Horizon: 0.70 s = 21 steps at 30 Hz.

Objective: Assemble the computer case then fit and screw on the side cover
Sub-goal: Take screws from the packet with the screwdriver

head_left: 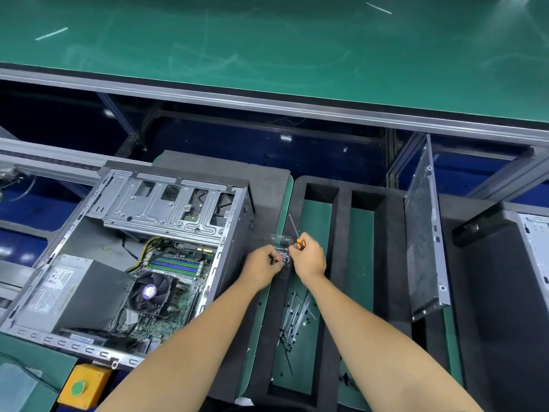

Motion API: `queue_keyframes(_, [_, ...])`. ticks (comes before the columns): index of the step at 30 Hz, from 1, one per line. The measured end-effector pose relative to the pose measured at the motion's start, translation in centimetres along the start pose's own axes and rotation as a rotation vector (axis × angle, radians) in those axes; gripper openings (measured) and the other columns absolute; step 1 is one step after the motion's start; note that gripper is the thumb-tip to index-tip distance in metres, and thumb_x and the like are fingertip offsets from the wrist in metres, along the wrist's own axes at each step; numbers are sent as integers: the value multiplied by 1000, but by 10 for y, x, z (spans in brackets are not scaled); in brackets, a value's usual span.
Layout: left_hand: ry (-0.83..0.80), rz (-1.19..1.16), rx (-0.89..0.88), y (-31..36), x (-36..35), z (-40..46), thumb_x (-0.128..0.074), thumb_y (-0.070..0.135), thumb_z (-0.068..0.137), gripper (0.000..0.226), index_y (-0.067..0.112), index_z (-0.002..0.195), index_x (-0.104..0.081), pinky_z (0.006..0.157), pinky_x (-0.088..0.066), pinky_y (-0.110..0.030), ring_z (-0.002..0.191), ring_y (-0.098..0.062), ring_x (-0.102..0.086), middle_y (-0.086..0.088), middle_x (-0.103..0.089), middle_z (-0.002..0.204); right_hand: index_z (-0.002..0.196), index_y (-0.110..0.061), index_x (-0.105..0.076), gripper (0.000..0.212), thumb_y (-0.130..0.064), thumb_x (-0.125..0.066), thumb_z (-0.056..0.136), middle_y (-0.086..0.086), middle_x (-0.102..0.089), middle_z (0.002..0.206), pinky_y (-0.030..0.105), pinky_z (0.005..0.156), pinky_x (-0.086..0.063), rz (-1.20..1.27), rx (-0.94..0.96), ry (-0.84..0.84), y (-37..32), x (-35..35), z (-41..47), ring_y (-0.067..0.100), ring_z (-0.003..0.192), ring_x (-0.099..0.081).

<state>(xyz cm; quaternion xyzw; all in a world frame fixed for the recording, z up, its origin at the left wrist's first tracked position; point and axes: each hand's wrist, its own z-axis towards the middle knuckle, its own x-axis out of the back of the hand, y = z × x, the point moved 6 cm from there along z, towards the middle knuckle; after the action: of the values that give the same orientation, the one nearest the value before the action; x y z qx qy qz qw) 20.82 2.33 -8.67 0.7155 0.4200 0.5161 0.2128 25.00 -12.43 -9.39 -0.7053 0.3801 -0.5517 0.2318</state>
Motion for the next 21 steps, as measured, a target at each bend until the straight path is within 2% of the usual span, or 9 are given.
queue_keyframes(3, [-29,65,-14,0,-1,-2,-78,5,84,16,17,82,-68,52,-33,-12,60,-5,-46,12,-57,70,69,-22,-36,35,-15,-64,88,-4,-47,63,31,51,-26,-13,2,0,-1,0,1,14,58,-37])
queue_keyframes(5, [-44,86,6,-3,-4,-1,-78,2,84,15,15,85,-69,64,-42,-22,74,-15,-52,2,-63,83,68,-22,-36,35,-15,-63,88,-5,-45,62,31,51,-25,-17,2,-3,-1,0,2,14,57,-36])
queue_keyframes(9, [-15,114,64,-6,-3,0,-80,6,83,16,16,85,-68,65,-34,-25,94,-35,-63,-15,-67,92,68,-22,-35,36,-15,-63,89,-5,-43,61,30,50,-24,-18,1,-1,0,0,3,14,57,-35])
queue_keyframes(12, [-10,116,75,-6,-1,0,-82,6,82,17,14,85,-68,65,-34,-25,98,-37,-62,-18,-67,92,68,-22,-35,35,-16,-63,90,-5,-44,61,30,51,-25,-17,-1,0,0,-1,3,14,57,-35])
queue_keyframes(14, [0,113,71,-6,-1,0,-83,7,81,18,14,83,-67,64,-36,-25,83,-37,-59,-11,-63,82,68,-21,-36,34,-16,-62,90,-4,-44,62,31,51,-25,-23,-5,-2,0,-1,3,15,58,-36])
queue_keyframes(15, [11,111,61,-5,0,-1,-83,7,80,19,15,82,-65,64,-38,-26,76,-30,-55,-6,-62,81,69,-21,-36,34,-16,-62,89,-4,-45,62,31,51,-25,-24,-7,-1,0,-1,3,15,58,-36])
queue_keyframes(17, [23,128,44,-4,1,-2,-83,8,80,20,15,80,-64,71,-46,-29,80,-20,-57,-1,-64,87,68,-21,-36,34,-16,-62,89,-4,-45,61,31,51,-25,-25,-10,1,1,-1,3,15,57,-36])
queue_keyframes(19, [22,159,46,-5,1,-3,-82,10,81,17,14,82,-65,81,-51,-33,88,-22,-61,-3,-65,97,69,-21,-37,33,-16,-62,89,-4,-46,62,31,52,-25,-25,-12,-1,0,-1,3,15,58,-37])
queue_keyframes(21, [23,150,50,-5,0,-4,-82,11,82,16,14,83,-65,82,-49,-32,90,-21,-61,-4,-64,99,69,-21,-38,32,-16,-62,89,-4,-47,62,31,52,-26,-25,-11,-4,0,-1,4,16,59,-38])
